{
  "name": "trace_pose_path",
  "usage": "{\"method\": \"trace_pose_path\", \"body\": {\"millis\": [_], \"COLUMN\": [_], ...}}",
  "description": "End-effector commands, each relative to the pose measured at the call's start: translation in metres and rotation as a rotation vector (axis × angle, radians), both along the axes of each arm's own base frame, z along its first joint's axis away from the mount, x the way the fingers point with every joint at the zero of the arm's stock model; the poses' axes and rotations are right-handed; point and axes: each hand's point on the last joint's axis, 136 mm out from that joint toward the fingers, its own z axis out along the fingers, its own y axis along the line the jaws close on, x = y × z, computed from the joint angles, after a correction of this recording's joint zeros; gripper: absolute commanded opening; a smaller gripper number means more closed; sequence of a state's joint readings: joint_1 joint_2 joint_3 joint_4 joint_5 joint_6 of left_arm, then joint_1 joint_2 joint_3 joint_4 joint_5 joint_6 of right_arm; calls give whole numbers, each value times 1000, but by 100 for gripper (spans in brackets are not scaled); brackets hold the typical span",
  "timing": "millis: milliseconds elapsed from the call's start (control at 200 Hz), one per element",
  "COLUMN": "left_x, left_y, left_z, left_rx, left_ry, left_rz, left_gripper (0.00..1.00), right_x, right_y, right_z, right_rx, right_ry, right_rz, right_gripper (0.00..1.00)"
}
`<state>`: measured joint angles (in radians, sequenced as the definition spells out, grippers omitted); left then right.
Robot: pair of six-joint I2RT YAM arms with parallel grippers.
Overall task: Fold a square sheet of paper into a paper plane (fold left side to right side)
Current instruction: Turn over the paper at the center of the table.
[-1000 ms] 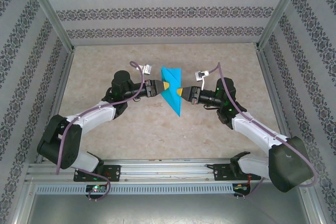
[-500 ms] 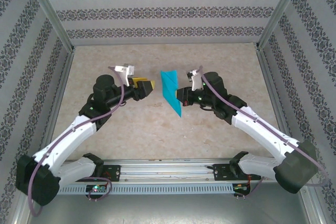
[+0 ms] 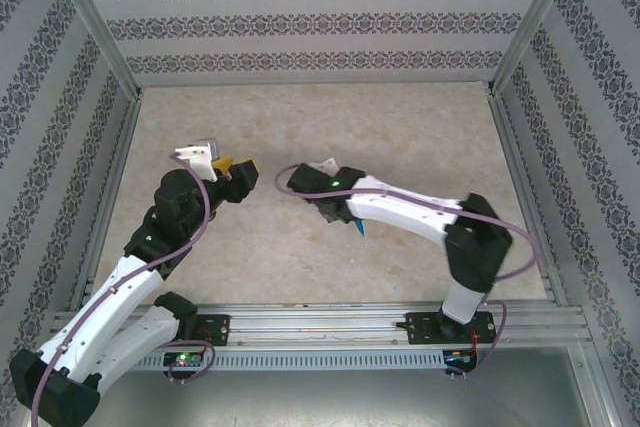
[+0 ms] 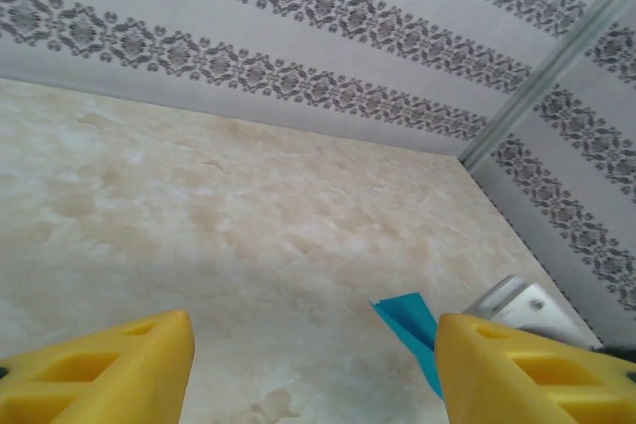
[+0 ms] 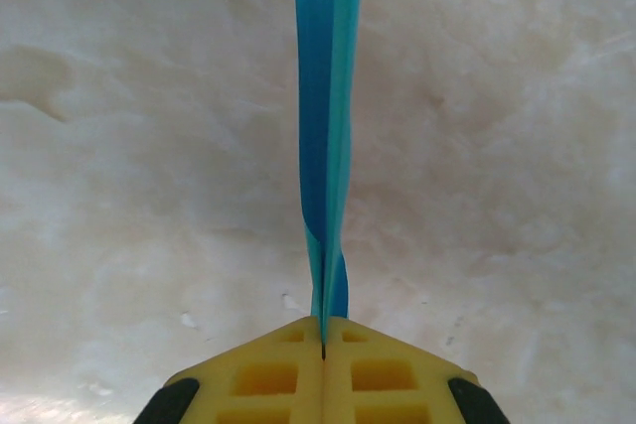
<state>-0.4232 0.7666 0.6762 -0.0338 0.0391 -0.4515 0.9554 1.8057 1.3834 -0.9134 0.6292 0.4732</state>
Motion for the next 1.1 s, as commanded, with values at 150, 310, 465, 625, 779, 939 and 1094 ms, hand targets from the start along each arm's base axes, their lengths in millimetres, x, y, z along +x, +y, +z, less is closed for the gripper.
{"method": "trace_pose_path", "body": {"millis": [150, 310, 465, 625, 779, 939, 1094], "left_x": [3, 6, 6, 6, 8, 15, 26], "left_y": [12, 10, 8, 7, 2, -12, -41], "left_z": [-14, -16, -18, -17, -21, -34, -58], "left_rx": [39, 41, 37, 37, 37, -2, -75], "left_ry": [31, 35, 38, 41, 63, 115, 223], "left_rz": [52, 47, 40, 33, 15, -34, -134], "left_gripper": [65, 66, 66, 66, 67, 71, 74], "right_x": [6, 0, -7, -9, -9, -9, -8], "right_y": [8, 22, 30, 38, 37, 30, 10], "right_z": [-33, -63, -75, -69, -52, -27, -5], "right_rx": [-286, -233, -161, 14, 177, 291, 350], "right_ry": [11, 85, 141, 162, 152, 99, 32], "right_rz": [11, 5, -5, -33, -71, -80, -108], "right_gripper": [0, 8, 23, 44, 65, 81, 93]}}
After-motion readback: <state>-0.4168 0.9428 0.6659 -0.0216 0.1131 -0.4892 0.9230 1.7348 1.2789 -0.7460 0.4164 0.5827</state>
